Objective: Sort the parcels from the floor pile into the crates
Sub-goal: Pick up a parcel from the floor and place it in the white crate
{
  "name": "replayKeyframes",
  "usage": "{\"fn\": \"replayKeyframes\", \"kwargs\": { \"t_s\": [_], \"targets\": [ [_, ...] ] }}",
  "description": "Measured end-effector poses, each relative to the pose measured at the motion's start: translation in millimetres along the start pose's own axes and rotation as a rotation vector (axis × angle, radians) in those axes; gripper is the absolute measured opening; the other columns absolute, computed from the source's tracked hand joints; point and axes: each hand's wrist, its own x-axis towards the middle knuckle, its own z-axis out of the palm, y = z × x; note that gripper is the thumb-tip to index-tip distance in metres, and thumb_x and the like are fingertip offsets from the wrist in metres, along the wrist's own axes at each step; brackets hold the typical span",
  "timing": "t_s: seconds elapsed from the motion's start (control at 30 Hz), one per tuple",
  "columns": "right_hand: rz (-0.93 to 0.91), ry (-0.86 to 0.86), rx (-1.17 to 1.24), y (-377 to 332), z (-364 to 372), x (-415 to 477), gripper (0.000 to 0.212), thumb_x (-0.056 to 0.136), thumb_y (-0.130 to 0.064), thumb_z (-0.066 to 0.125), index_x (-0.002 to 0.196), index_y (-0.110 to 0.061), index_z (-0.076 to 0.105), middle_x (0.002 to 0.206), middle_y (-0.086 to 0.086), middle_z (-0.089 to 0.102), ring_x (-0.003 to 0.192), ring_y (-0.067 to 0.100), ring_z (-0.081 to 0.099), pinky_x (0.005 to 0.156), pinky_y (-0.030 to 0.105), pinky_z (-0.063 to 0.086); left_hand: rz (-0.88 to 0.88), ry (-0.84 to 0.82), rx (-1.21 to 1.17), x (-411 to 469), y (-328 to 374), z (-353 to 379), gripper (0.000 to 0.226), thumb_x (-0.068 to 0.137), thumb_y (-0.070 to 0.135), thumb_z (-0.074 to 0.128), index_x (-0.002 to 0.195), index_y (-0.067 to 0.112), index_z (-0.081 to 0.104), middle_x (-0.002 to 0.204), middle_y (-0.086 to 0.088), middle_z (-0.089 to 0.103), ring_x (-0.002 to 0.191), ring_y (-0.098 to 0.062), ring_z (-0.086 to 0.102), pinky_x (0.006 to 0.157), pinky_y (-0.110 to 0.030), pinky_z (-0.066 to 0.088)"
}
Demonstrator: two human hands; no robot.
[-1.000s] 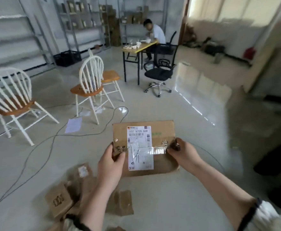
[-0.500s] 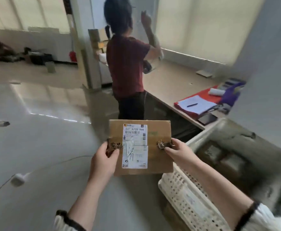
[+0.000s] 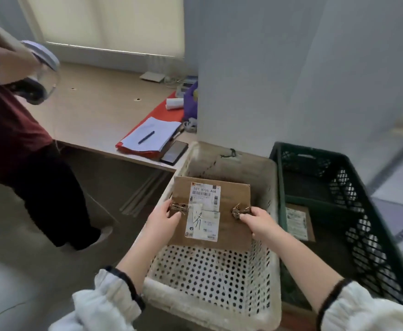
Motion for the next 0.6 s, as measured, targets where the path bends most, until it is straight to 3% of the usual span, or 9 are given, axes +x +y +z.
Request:
{"fn": "replayKeyframes", "kwargs": {
  "t_s": [0.17, 0.3, 0.4, 0.5, 0.6],
  "targets": [
    [0.222, 0.057, -0.029, 12.3, 12.1, 86.9, 0.032, 0.088, -0.026, 0.057, 0.117, -0.013, 0.055, 0.114, 0.008, 0.062, 0.102, 0.025, 0.060, 0.093, 0.040, 0.050, -0.115, -0.145, 0.030, 105.6, -31.3, 34.6, 0.043, 0.093, 0.028, 0.053, 0.135, 0.021, 0.050, 0.128, 0.001, 0.060, 0.111, -0.016, 0.058, 0.094, -0.039, 0.049],
    [0.382, 0.008, -0.046, 40.8, 37.2, 155.0, 0.032, 0.088, -0.021, 0.058, 0.116, -0.006, 0.054, 0.109, 0.012, 0.062, 0.100, 0.027, 0.061, 0.087, 0.037, 0.052, -0.209, -0.196, 0.109, 170.7, -78.1, 67.1, 0.030, 0.093, 0.030, 0.052, 0.123, 0.028, 0.055, 0.110, 0.010, 0.064, 0.094, -0.007, 0.059, 0.075, -0.028, 0.052],
    [0.453, 0.016, -0.043, 74.9, 58.3, 201.5, 0.031, 0.087, -0.019, 0.059, 0.114, -0.004, 0.057, 0.099, 0.009, 0.062, 0.091, 0.025, 0.062, 0.075, 0.031, 0.053, -0.270, -0.185, 0.159, 205.4, -116.1, 96.3, 0.030, 0.095, 0.027, 0.048, 0.124, 0.025, 0.055, 0.116, 0.003, 0.065, 0.101, -0.013, 0.060, 0.089, -0.037, 0.051],
    [0.496, 0.017, -0.064, 107.6, 80.2, 234.6, 0.029, 0.087, -0.018, 0.061, 0.113, -0.005, 0.060, 0.102, 0.011, 0.064, 0.082, 0.021, 0.059, 0.061, 0.023, 0.046, -0.315, -0.209, 0.239, 227.8, -152.8, 116.2, 0.033, 0.096, 0.026, 0.045, 0.128, 0.021, 0.051, 0.122, -0.001, 0.062, 0.109, -0.019, 0.058, 0.095, -0.034, 0.047],
    [0.500, 0.040, -0.082, 133.2, 100.1, 262.0, 0.029, 0.088, -0.017, 0.061, 0.113, -0.004, 0.059, 0.110, 0.014, 0.064, 0.091, 0.025, 0.060, 0.071, 0.023, 0.044, -0.319, -0.234, 0.328, 241.6, -187.1, 131.1, 0.039, 0.097, 0.023, 0.044, 0.135, 0.017, 0.044, 0.129, -0.004, 0.058, 0.118, -0.022, 0.055, 0.100, -0.035, 0.044]
  ]
}}
